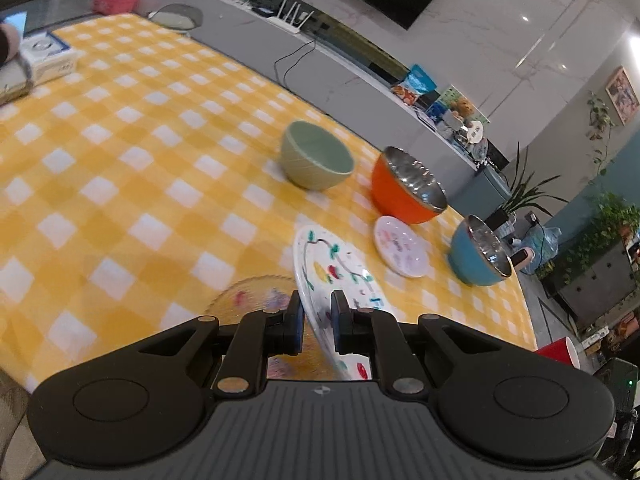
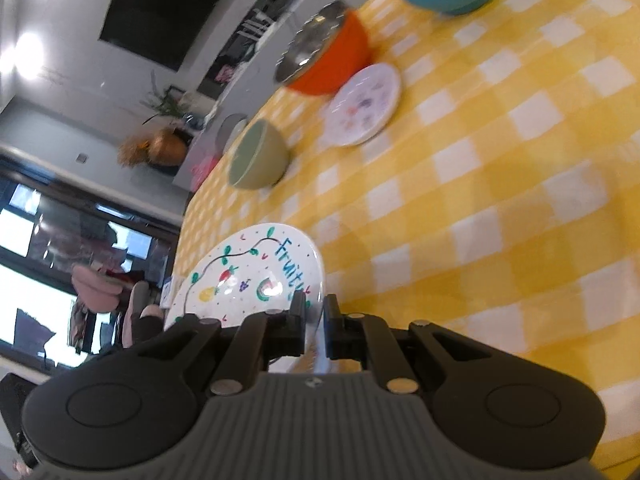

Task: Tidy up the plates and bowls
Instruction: 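Lift the Fruity plate with both grippers and lower it onto the glass plate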

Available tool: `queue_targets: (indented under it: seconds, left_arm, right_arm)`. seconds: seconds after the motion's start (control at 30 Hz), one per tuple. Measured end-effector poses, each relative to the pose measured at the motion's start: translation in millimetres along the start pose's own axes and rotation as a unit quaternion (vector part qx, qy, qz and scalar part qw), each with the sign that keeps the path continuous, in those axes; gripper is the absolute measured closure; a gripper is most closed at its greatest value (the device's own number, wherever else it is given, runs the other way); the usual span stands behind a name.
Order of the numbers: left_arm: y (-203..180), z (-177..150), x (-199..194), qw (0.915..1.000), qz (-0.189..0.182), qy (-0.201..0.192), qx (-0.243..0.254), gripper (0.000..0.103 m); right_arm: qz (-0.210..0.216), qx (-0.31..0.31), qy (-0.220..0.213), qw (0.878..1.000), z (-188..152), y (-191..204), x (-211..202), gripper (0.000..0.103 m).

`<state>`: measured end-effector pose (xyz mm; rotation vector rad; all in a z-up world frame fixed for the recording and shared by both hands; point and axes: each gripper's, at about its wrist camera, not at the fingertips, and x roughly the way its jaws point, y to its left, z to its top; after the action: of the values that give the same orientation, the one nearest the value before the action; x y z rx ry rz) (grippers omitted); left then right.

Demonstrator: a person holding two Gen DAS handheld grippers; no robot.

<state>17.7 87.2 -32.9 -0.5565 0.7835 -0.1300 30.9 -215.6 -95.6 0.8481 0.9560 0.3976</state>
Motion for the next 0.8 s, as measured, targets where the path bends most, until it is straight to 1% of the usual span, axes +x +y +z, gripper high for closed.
queue_targets:
  seconds: [0.07, 0.17, 0.27, 0.4, 0.5, 0.63, 0.67, 0.77, 0.8]
  left_arm:
    - [10.0, -1.5, 1.6, 0.9999, 0.007, 0.004, -0.01, 0.089]
    - [22.2, -2.4, 3.9, 0.9997, 0.012, 0.007, -0.022, 0.089]
    - [28.6, -4.0, 2.8, 0.9997, 0.005, 0.008, -0.025, 0.089]
    - [28.8, -8.9, 4.2, 0.9997, -0.009, 0.017, -0.018, 0.088]
    - [30.4, -13.8, 5.9, 0.9994, -0.012, 0.023, -0.023, 0.088]
    - [35.4, -17.6, 4.6, 0.9987, -0.016, 0.027, -0.04, 0.088]
    - [35.7, -18.3, 4.3, 0.9986, -0.016, 0.027, -0.042, 0.088]
    - [34.4, -20.7, 3.0, 0.9989, -0.014, 0.027, -0.037, 0.087]
    - [34.3, -21.1, 3.0, 0.9989, -0.013, 0.028, -0.036, 0.087]
  right_arm:
    - [-0.012, -0.02, 0.004, 1.0, -4.3, 6.3, 8.4, 0.096]
    - [-0.017, -0.023, 0.017, 0.999, -9.3, 6.1, 21.1, 0.096]
    - [-0.023, -0.045, 0.019, 0.999, -12.6, 11.1, 26.8, 0.096]
    - [-0.039, -0.079, 0.005, 0.996, -14.9, 16.6, 25.6, 0.098]
    - [-0.05, -0.085, 0.001, 0.995, -15.2, 13.9, 22.5, 0.101]
    - [-0.055, -0.089, 0.002, 0.995, -17.4, 11.3, 21.3, 0.102]
    - [-0.057, -0.095, 0.0, 0.994, -17.8, 12.7, 21.5, 0.101]
    - [-0.06, -0.111, -0.004, 0.992, -20.0, 16.5, 21.9, 0.093]
    - [-0.061, -0.114, -0.005, 0.992, -20.7, 17.3, 22.2, 0.093]
